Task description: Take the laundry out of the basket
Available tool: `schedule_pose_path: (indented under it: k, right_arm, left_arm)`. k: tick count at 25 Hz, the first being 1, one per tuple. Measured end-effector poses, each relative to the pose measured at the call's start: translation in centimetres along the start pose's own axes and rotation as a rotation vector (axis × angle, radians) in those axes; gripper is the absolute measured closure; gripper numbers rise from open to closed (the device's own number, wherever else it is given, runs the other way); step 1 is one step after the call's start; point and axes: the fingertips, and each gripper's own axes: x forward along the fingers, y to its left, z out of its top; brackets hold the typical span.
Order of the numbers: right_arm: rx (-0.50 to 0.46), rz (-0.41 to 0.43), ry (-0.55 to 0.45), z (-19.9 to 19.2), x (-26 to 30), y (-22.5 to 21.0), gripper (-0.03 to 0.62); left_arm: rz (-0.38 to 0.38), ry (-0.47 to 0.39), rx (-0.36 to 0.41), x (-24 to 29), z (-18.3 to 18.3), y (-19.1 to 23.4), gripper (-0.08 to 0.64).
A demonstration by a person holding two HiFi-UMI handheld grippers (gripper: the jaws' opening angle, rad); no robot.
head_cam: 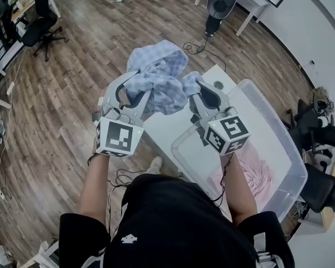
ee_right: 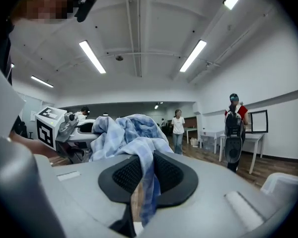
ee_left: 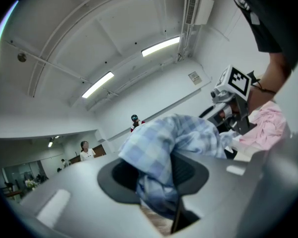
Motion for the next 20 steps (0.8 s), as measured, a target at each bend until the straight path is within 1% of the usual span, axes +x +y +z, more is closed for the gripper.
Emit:
schedule_pose_path:
  k: [2,4,6,8,9,11,13,15,17,20]
  right_arm:
    - [0.014,0.009,0.075,-1.5,-0.6,-0.1,0.509]
    - [0.016,0.009,0.131,-2.7,-1.5,-0.4,0.443]
    - [-0.009,-0.005,0.187,-3.8,-2.7,-0.9,0.408]
    - [-0.05,-0.02,0.249,-4.9,-3.9,-1.5,0.374]
    - [-0.062,-0.022,0.274,-5.4,-4.6,-1.8,0.362]
    - [-0.063,-0.03,0.305,-6.1,-6.0,-2.6,0.35]
    - [-0.043,-0.057,0.312,-6.5,-7.7,-3.9,0.345]
    - [-0.005,-0.089,0.287,-6.4,-9.0,-5.2,0.346]
    - [0.018,-0.112,0.254,-6.0,-9.5,-6.0,0.346]
    - [0.032,-0.126,0.225,-5.7,-9.5,-6.3,0.349]
  left_arm:
    - [-0.036,0.026,-0.03,0.5,-1.4,-1.5,0.414]
    - [-0.071,0.051,-0.053,1.2,-2.6,-3.0,0.414]
    - [-0.094,0.073,-0.083,1.8,-3.7,-4.2,0.413]
    - [-0.102,0.101,-0.114,2.4,-5.0,-4.8,0.414]
    - [-0.102,0.117,-0.119,2.6,-5.6,-5.0,0.414]
    - [-0.101,0.15,-0.106,3.0,-6.6,-5.6,0.413]
    - [-0.107,0.169,-0.086,3.3,-7.1,-6.2,0.413]
    - [-0.135,0.158,-0.084,3.4,-6.9,-6.9,0.413]
    - [-0.183,0.147,-0.087,3.6,-6.7,-8.1,0.407]
    - [-0.285,0.175,-0.108,4.4,-7.3,-11.2,0.373]
